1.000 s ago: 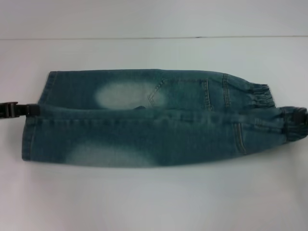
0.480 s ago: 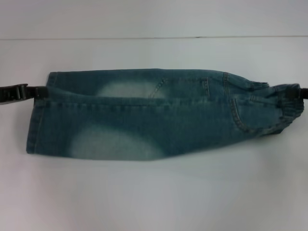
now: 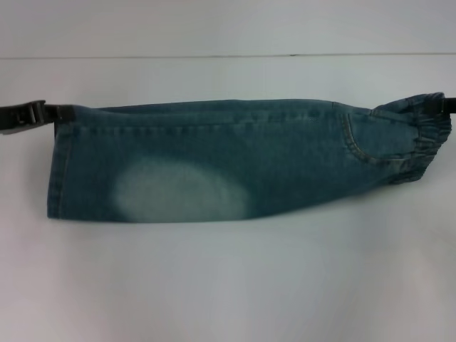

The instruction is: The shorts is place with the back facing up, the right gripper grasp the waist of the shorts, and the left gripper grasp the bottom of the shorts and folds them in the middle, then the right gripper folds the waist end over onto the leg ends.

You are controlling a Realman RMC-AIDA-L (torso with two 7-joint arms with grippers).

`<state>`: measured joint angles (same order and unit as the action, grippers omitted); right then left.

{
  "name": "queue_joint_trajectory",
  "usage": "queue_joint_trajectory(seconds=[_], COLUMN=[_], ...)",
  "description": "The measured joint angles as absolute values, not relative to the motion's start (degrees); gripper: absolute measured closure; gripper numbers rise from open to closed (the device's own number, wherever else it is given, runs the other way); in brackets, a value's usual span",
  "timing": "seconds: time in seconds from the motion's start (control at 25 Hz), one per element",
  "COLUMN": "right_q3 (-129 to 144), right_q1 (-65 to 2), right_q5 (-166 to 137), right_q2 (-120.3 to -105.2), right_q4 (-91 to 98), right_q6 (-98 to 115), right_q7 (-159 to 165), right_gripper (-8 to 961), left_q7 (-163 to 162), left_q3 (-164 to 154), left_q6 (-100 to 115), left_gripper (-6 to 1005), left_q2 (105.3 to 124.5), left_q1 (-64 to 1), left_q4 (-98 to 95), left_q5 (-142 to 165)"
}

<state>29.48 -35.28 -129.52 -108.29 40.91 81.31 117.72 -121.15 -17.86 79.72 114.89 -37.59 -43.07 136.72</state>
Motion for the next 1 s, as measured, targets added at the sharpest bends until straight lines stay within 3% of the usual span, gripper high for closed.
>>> queue_joint_trajectory(seconds=[0.48, 1.0], right_q3=[31.0, 33.2], right_q1=[-36.6, -39.2], right_q5=[-129.7, -130.2], right_q2=[-108.27, -108.93], right_q4=[41.7, 41.7], right_q6=[80.7, 80.3], right_q7=[119.8, 120.5], right_gripper=[904, 904], left_q7=[-121.0, -121.3], left_q3=[-18.1, -23.3], left_q6=[76.8, 68.1], left_gripper=[981, 981], left_q2=[114.93, 116.35], left_q1=[-38.2, -39.4], left_q4=[-43.2, -42.9], left_q5=[133.5, 133.2])
